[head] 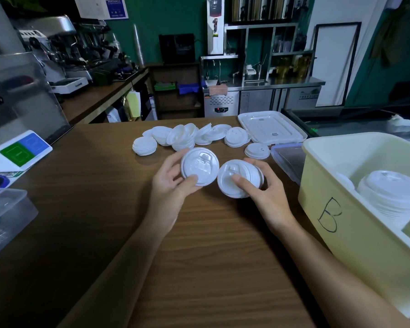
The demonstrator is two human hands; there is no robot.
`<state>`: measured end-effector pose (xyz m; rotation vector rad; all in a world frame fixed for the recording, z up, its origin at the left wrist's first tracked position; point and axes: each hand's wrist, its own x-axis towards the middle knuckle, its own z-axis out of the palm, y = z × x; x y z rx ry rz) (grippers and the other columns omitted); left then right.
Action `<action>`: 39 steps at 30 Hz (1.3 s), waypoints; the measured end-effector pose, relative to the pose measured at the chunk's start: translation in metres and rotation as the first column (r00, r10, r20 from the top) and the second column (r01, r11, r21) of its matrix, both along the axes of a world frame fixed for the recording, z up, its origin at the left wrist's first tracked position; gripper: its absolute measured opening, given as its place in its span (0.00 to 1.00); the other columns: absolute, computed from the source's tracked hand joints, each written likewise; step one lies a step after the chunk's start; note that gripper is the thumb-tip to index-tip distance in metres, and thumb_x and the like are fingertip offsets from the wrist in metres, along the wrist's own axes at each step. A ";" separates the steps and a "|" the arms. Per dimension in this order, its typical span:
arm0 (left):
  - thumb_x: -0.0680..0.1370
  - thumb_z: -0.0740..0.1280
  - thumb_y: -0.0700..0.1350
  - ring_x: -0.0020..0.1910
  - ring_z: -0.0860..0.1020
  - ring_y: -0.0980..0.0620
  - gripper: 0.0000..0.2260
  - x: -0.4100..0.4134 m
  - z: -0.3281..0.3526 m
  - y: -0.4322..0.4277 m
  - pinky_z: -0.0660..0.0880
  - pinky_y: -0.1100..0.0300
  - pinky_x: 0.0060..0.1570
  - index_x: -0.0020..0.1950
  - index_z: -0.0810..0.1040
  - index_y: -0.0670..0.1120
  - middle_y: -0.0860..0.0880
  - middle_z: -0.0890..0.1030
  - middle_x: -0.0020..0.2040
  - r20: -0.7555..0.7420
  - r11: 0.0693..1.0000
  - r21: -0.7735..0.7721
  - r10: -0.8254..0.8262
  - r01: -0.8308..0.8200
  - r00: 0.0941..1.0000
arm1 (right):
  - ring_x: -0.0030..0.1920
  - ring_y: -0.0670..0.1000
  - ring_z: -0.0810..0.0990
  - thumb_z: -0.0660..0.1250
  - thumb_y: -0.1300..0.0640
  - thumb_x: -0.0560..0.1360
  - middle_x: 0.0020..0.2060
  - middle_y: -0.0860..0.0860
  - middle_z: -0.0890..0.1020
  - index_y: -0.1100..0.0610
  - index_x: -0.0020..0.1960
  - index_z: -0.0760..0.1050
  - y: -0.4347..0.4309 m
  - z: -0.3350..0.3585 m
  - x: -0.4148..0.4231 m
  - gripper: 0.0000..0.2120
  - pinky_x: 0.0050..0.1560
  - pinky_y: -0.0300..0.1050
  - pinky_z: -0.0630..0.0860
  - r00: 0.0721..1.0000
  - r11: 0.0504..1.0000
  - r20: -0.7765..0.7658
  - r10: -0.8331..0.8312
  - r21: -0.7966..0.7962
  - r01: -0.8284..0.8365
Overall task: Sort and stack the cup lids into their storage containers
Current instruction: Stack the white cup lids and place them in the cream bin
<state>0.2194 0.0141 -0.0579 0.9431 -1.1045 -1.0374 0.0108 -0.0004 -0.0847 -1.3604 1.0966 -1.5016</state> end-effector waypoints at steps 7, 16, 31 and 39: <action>0.82 0.68 0.35 0.62 0.84 0.46 0.15 -0.013 -0.011 0.000 0.83 0.48 0.54 0.68 0.78 0.43 0.45 0.85 0.61 -0.115 0.984 0.084 -0.148 0.158 0.982 | 0.62 0.47 0.83 0.82 0.47 0.70 0.61 0.48 0.85 0.50 0.67 0.79 -0.002 -0.002 -0.001 0.28 0.64 0.42 0.80 0.999 0.999 -0.017 0.037 -0.009 -0.037; 0.80 0.74 0.44 0.54 0.86 0.43 0.14 -0.017 -0.026 -0.006 0.81 0.49 0.55 0.65 0.82 0.44 0.46 0.87 0.57 0.075 0.990 0.131 -0.065 0.055 0.995 | 0.66 0.48 0.81 0.77 0.35 0.67 0.64 0.46 0.83 0.46 0.68 0.78 -0.004 -0.004 -0.002 0.33 0.67 0.47 0.78 0.995 0.996 -0.055 0.081 -0.024 -0.083; 0.70 0.77 0.56 0.64 0.82 0.51 0.26 -0.020 -0.026 -0.004 0.77 0.49 0.68 0.65 0.81 0.49 0.51 0.85 0.62 0.148 0.985 0.082 -0.160 0.149 0.976 | 0.63 0.50 0.83 0.80 0.42 0.65 0.62 0.51 0.83 0.45 0.65 0.79 0.002 -0.003 0.002 0.29 0.65 0.47 0.79 0.984 0.984 -0.014 0.180 0.006 -0.180; 0.74 0.73 0.55 0.69 0.78 0.51 0.29 -0.017 -0.023 -0.001 0.75 0.52 0.68 0.74 0.75 0.48 0.49 0.82 0.68 0.042 0.915 0.149 -0.385 0.375 0.922 | 0.62 0.55 0.81 0.77 0.49 0.70 0.63 0.58 0.83 0.49 0.65 0.80 0.001 -0.004 0.002 0.24 0.66 0.54 0.76 0.942 0.945 0.092 0.321 0.026 -0.325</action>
